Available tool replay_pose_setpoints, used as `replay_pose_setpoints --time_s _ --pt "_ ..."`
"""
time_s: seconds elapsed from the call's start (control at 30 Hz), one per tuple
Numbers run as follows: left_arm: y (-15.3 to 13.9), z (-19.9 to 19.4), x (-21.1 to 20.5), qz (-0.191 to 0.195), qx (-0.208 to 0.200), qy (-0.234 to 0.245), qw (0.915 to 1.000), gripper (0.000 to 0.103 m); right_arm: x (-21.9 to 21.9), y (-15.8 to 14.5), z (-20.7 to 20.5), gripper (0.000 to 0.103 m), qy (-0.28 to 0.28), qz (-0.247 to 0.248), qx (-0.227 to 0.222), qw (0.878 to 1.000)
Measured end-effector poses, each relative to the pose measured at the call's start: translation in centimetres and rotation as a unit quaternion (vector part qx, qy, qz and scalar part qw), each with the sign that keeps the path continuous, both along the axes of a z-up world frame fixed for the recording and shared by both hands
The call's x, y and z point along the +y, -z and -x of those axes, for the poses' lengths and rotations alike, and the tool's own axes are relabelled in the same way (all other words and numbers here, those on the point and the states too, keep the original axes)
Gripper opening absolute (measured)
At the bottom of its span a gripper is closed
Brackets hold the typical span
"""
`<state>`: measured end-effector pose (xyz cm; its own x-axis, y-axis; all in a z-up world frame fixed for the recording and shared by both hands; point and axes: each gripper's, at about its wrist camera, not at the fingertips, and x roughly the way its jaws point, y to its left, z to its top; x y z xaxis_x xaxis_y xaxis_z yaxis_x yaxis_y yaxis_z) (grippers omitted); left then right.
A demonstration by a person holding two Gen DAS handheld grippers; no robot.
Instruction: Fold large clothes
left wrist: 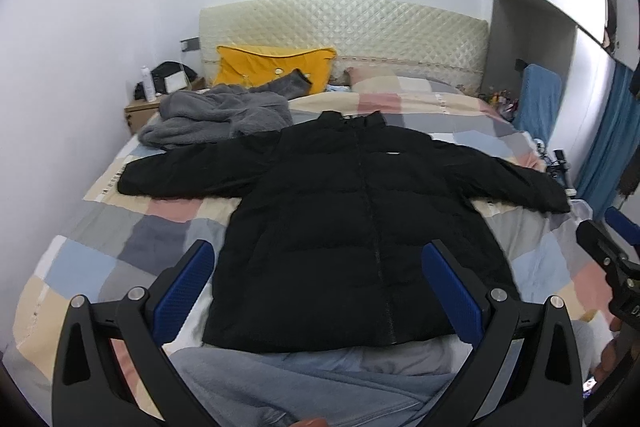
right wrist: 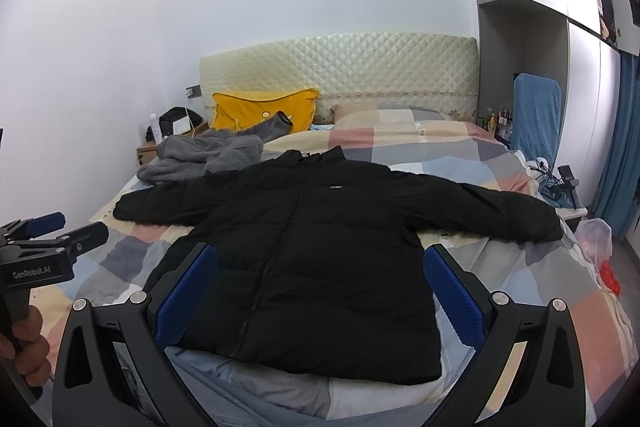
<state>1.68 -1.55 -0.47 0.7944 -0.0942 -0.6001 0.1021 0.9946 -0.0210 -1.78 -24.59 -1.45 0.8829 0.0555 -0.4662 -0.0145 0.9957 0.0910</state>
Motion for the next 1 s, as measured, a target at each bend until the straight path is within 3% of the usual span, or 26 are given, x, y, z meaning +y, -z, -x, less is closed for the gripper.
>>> replay_pose_setpoints --time_s 0.2,0.4,0.6,0.87,1.0 --pt "-1.5 -1.5 -1.4 -0.004 -0.018 0.018 0.9997 0.103 -1.8 -1.5 -0.5 0.103 0.017 0.010 -0.015 1.000" --pt "-4.2 -3.6 -1.5 0.023 -0.036 0.028 0.9987 0.103 -3.8 -3.2 -1.1 0.103 0.037 0.008 -0.028 0.999" --pt "-6.2 -5.6 -2.5 0.025 -0.069 0.027 0.9970 0.103 -5.3 -3.8 -2.3 0.103 0.046 0.009 -0.043 0.998" --pt "-5.7 -9.3 -4.2 0.050 -0.066 0.056 0.9950 0.103 -7.9 -2.6 -4.5 0.103 0.069 -0.005 -0.055 0.996" --pt "-4.7 -11.2 -4.8 0.051 -0.084 0.064 0.9931 0.103 -9.4 -1.4 -6.2 0.103 0.088 -0.013 -0.074 0.993"
